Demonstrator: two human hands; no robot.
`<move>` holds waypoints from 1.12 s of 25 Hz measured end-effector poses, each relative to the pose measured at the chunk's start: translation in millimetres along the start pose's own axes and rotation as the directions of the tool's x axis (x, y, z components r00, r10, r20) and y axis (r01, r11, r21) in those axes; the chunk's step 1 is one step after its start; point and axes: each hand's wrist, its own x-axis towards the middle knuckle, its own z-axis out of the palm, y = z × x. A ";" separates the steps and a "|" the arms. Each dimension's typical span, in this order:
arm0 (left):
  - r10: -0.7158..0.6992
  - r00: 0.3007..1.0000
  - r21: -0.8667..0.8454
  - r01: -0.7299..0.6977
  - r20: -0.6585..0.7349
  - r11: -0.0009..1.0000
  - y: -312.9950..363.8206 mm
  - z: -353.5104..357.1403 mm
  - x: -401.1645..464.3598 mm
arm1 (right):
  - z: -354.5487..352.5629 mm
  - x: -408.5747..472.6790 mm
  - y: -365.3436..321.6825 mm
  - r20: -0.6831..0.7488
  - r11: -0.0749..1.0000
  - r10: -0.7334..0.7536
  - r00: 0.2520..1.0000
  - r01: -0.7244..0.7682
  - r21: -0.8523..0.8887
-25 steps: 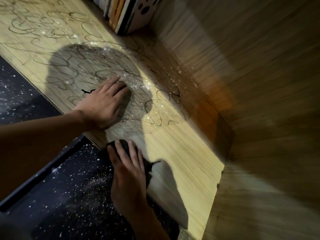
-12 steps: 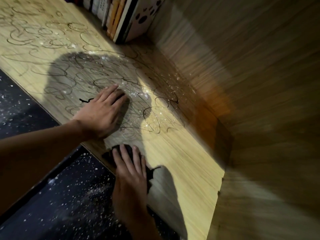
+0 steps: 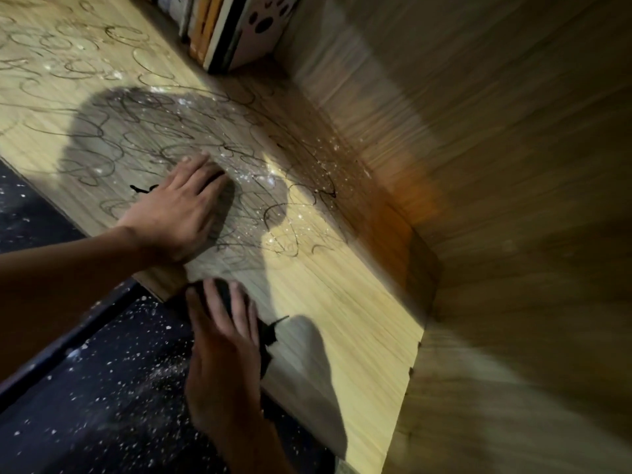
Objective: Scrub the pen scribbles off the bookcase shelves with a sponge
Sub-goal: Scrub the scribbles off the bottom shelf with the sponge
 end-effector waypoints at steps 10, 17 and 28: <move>0.024 0.999 0.007 -0.024 -0.026 1.000 -0.4 -1.2 0.3 | 1.7 17.6 56.6 -0.265 0.855 0.506 0.821 -0.518 0.029; -0.004 0.999 -0.052 0.002 -0.040 0.999 4.0 -2.8 -0.9 | -34.7 -45.1 110.3 0.107 0.969 -0.194 0.975 0.208 -0.132; 0.039 0.998 0.044 -0.038 -0.042 0.998 0.5 -0.3 0.4 | -26.1 -28.3 89.2 0.101 0.953 -0.302 0.948 0.296 0.065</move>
